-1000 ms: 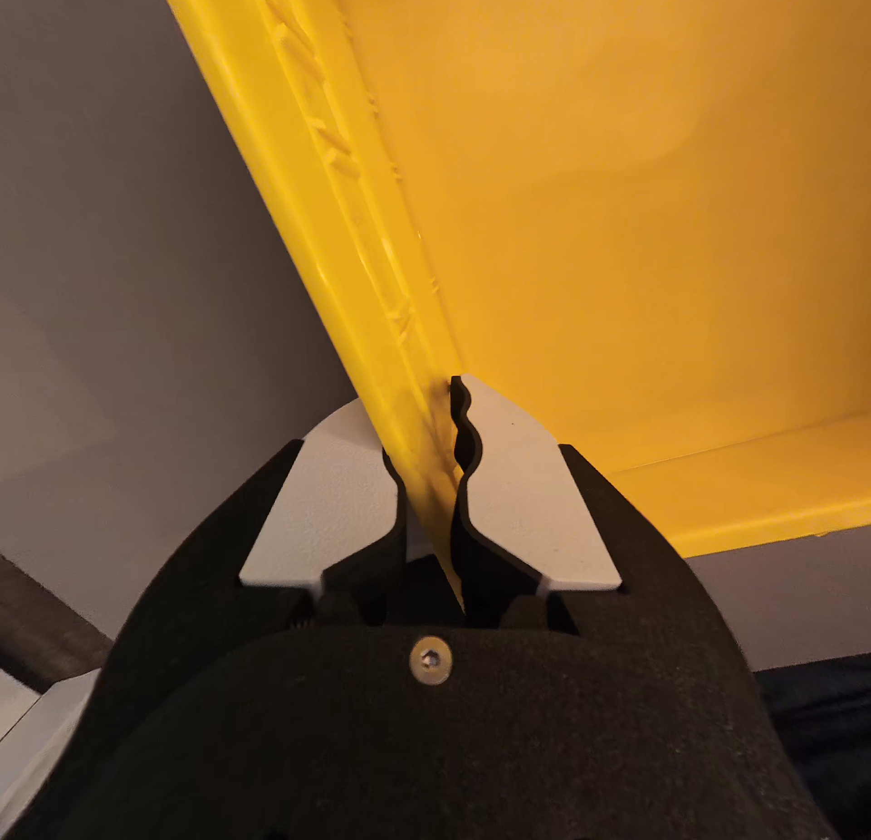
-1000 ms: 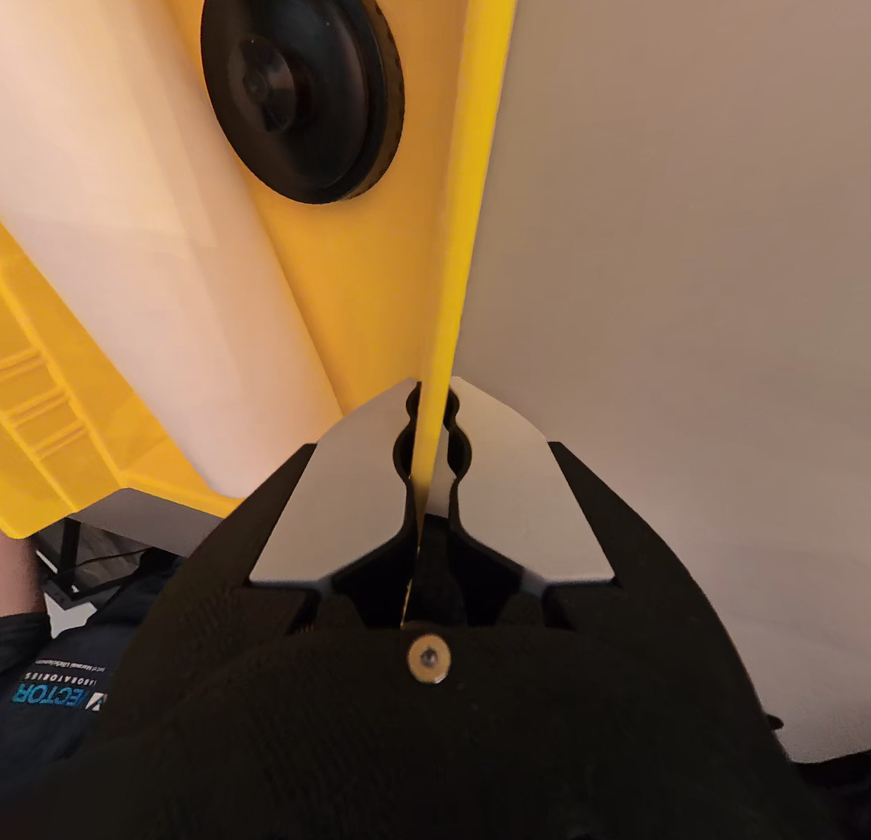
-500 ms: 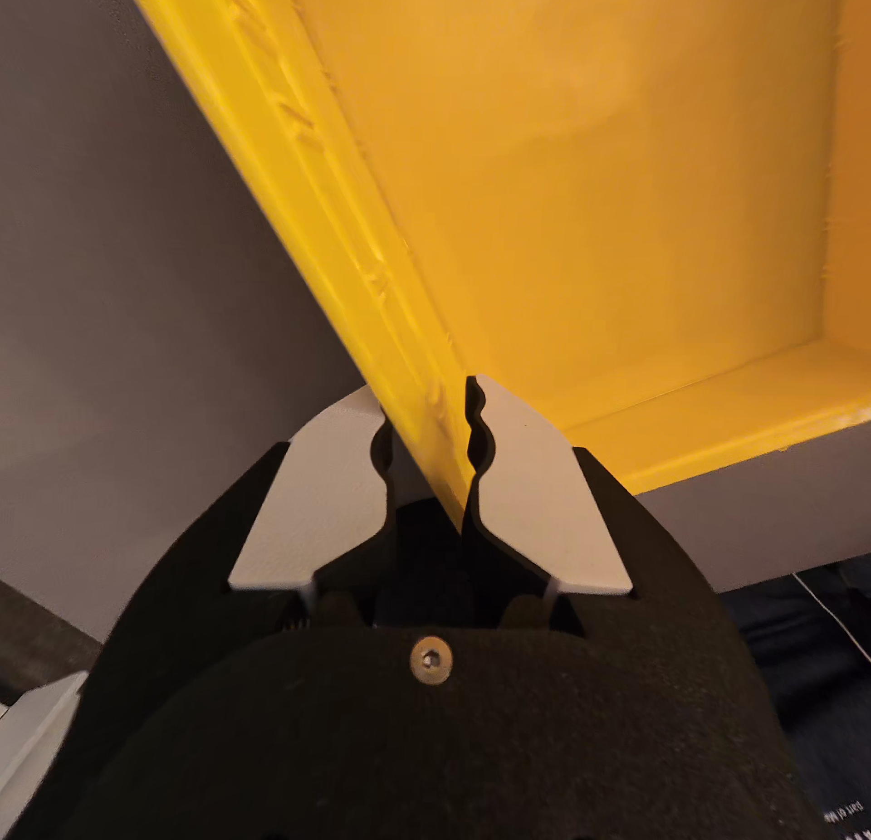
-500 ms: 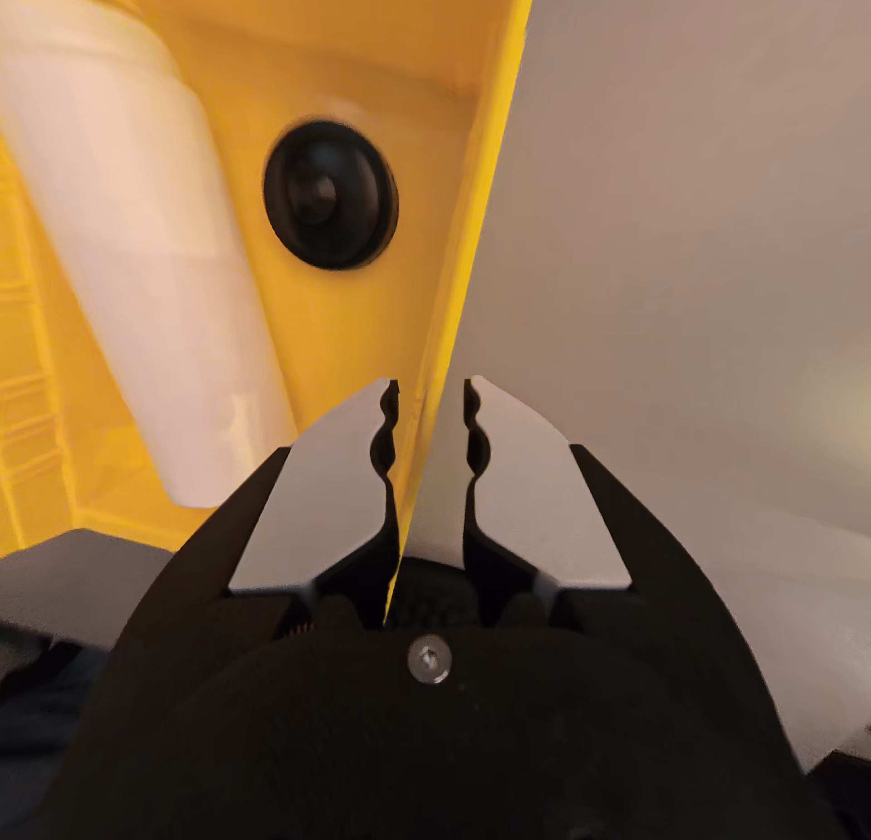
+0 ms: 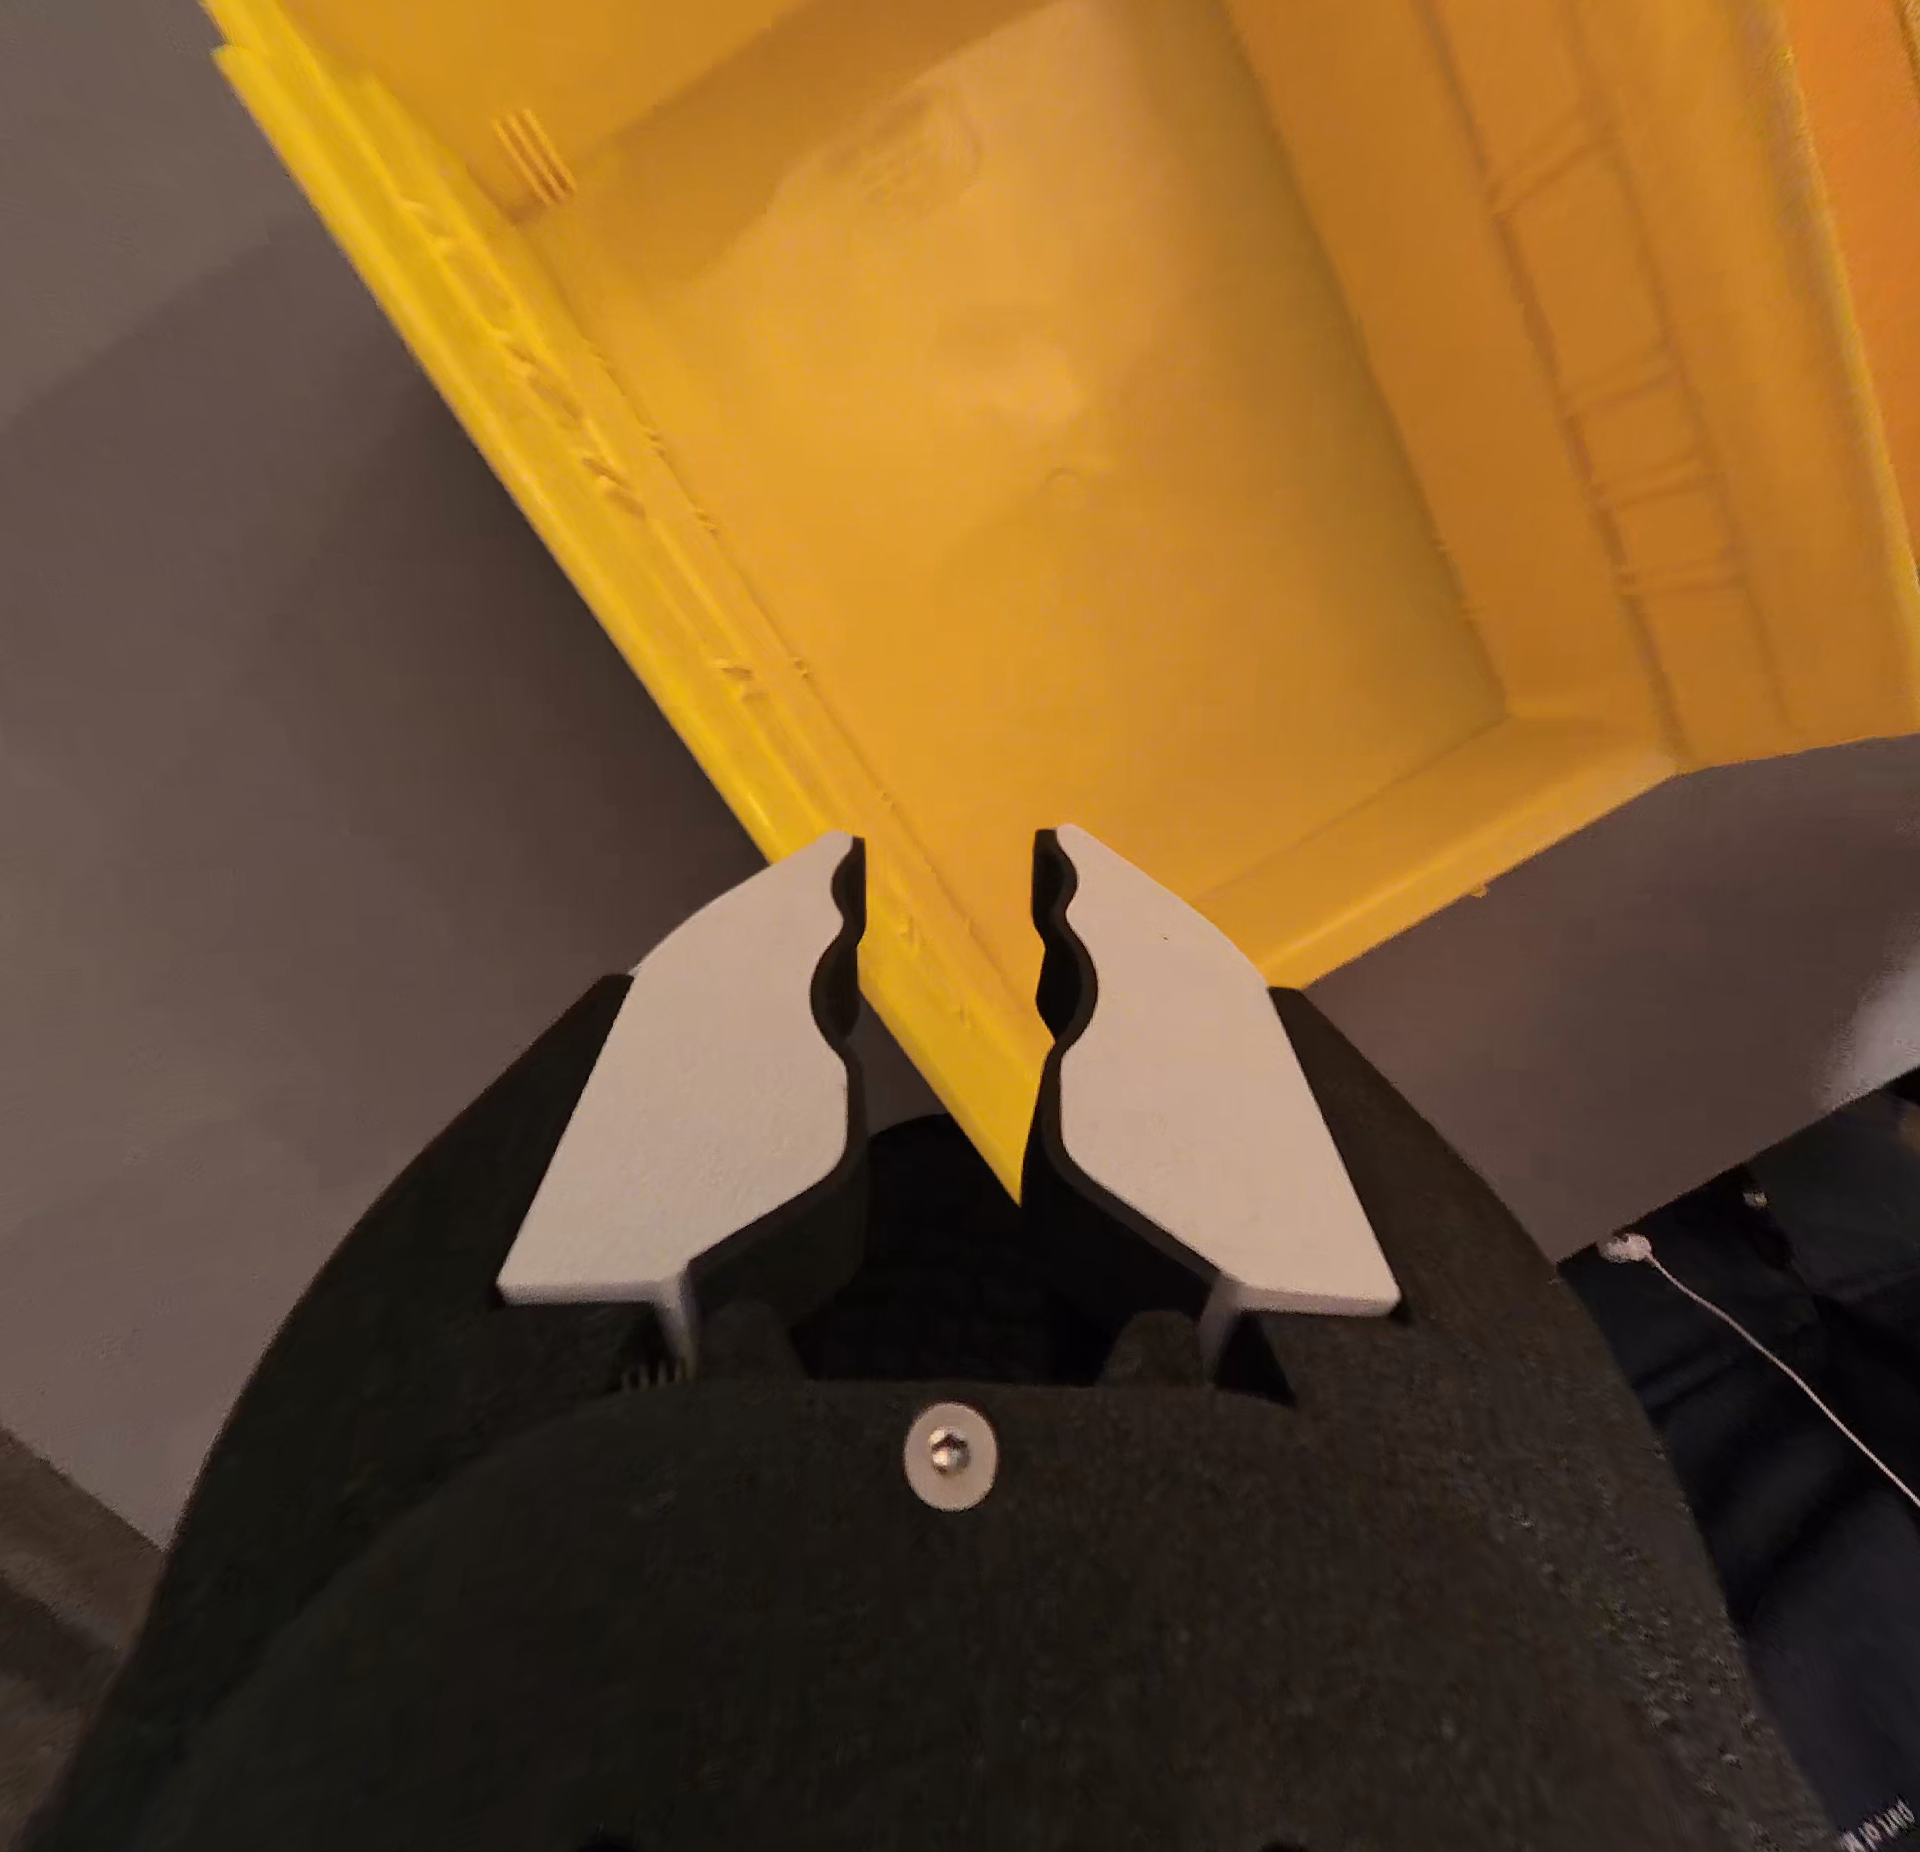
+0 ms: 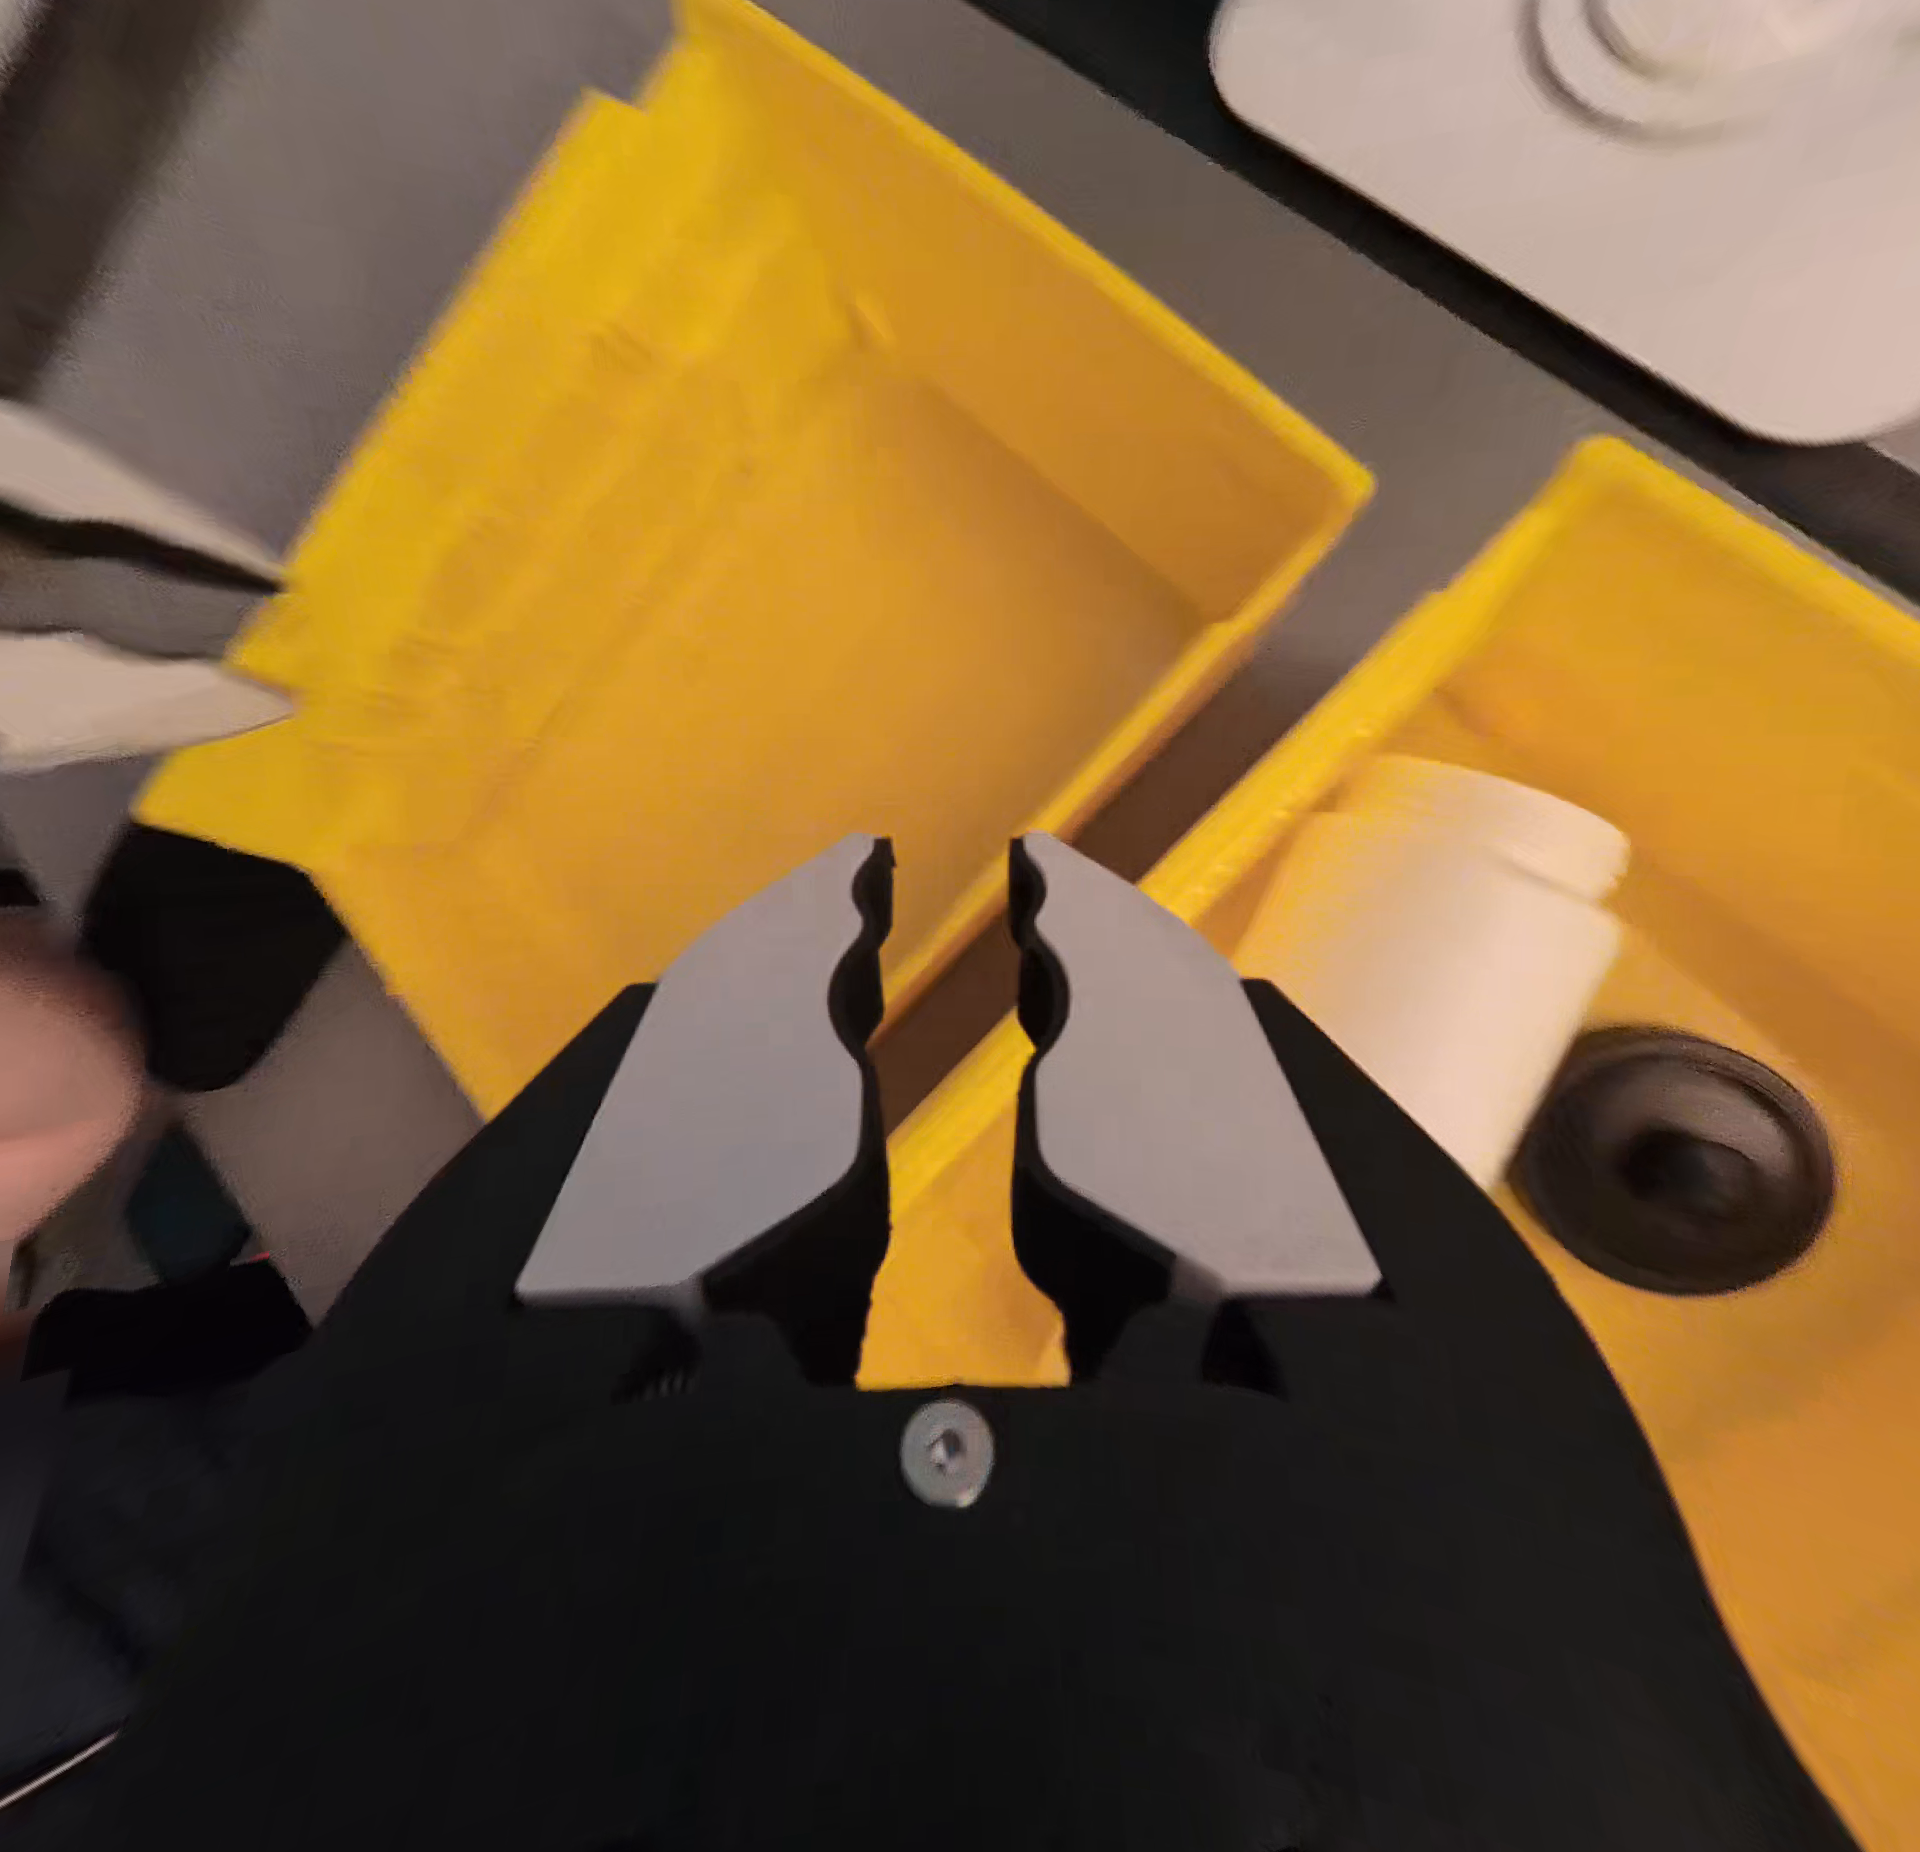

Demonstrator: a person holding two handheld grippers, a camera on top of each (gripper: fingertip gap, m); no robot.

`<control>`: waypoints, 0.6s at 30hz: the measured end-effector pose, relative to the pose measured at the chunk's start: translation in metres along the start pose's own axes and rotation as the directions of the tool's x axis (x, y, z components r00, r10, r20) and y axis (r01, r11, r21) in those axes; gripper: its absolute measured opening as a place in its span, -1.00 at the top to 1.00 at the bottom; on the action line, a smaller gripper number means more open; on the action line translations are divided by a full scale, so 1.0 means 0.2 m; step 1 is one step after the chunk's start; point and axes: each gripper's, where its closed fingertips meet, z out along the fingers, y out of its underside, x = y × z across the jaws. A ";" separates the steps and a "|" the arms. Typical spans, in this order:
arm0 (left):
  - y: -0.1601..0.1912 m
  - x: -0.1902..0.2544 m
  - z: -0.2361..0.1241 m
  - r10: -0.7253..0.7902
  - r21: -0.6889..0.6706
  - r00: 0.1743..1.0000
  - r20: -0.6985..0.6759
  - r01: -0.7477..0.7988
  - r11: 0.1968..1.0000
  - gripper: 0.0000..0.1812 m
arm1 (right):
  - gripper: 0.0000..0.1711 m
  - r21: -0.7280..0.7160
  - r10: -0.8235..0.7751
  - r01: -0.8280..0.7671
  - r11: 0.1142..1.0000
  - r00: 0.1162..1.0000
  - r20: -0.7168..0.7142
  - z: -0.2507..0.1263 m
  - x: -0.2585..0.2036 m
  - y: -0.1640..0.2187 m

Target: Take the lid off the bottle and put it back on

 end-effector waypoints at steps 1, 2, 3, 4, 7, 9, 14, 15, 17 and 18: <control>0.00 0.02 0.00 0.015 -0.007 1.000 -0.004 -0.015 1.000 0.67 | 0.74 -0.043 0.020 -0.020 0.999 1.000 -0.020 0.02 0.03 0.01; 0.00 0.04 0.00 0.028 -0.007 1.000 -0.007 -0.028 1.000 0.67 | 0.73 -0.076 0.040 -0.043 0.996 0.999 -0.033 0.04 0.04 0.01; 0.00 0.05 0.00 0.040 -0.002 0.999 -0.011 -0.040 0.999 0.67 | 0.72 -0.105 0.045 -0.050 0.993 0.998 -0.051 0.05 0.04 0.02; -0.01 0.07 -0.01 0.051 0.007 0.999 -0.015 -0.051 0.999 0.67 | 0.71 -0.136 0.040 -0.048 0.990 0.997 -0.061 0.06 0.03 0.03; -0.03 0.10 -0.03 0.077 0.027 0.997 -0.021 -0.076 0.997 0.67 | 0.71 -0.231 0.007 -0.046 0.972 0.986 -0.167 0.09 0.06 0.07; -0.03 0.11 -0.04 0.087 0.033 0.996 -0.024 -0.086 0.996 0.67 | 0.69 -0.291 0.018 -0.071 0.954 0.983 -0.183 0.14 0.05 0.09; -0.04 0.13 -0.10 0.107 0.078 0.994 -0.015 -0.106 0.991 0.68 | 0.60 -0.253 0.029 -0.078 0.964 0.981 -0.191 0.24 0.00 -0.03; -0.04 0.13 -0.11 0.109 0.088 0.994 -0.014 -0.107 0.990 0.68 | 0.60 -0.233 0.046 -0.089 0.968 0.981 -0.186 0.27 -0.01 -0.06; -0.05 0.12 -0.14 0.106 0.110 0.994 -0.007 -0.105 0.988 0.68 | 0.63 -0.275 0.089 -0.132 0.952 0.983 -0.162 0.34 -0.02 -0.04; -0.05 0.12 -0.15 0.101 0.123 0.995 -0.005 -0.099 0.987 0.68 | 0.63 -0.313 0.106 -0.154 0.937 0.981 -0.165 0.37 -0.02 0.00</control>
